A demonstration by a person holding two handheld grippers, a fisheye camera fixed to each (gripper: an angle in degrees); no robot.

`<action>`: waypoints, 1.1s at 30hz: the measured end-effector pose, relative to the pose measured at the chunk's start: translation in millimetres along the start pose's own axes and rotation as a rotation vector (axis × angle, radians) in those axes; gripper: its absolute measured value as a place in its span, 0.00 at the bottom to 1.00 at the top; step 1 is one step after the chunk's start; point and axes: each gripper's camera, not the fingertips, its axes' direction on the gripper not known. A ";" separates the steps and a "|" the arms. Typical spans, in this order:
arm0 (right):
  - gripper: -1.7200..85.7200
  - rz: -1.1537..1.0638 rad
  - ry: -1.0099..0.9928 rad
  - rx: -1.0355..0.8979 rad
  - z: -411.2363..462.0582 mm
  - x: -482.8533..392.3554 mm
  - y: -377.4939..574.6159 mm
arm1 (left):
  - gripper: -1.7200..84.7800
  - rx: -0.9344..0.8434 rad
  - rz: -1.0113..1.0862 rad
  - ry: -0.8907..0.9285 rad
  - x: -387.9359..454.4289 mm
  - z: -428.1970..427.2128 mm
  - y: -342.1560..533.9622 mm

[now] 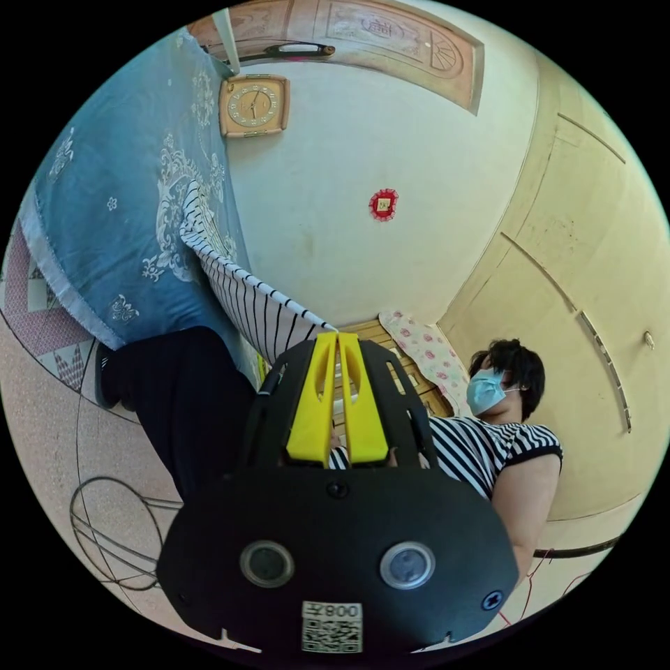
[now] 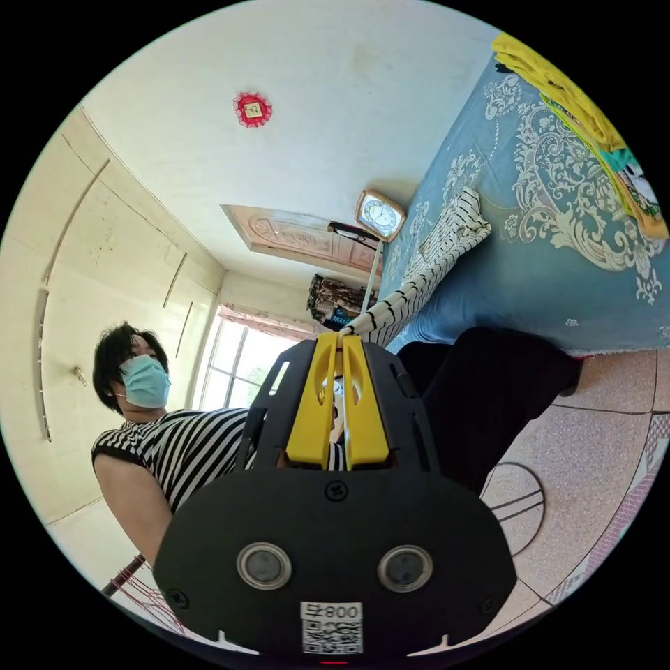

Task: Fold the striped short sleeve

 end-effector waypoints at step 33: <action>0.03 0.085 0.076 -0.080 105.8 162.0 -357.6 | 0.02 0.028 0.022 -0.119 -40.0 166.7 -291.2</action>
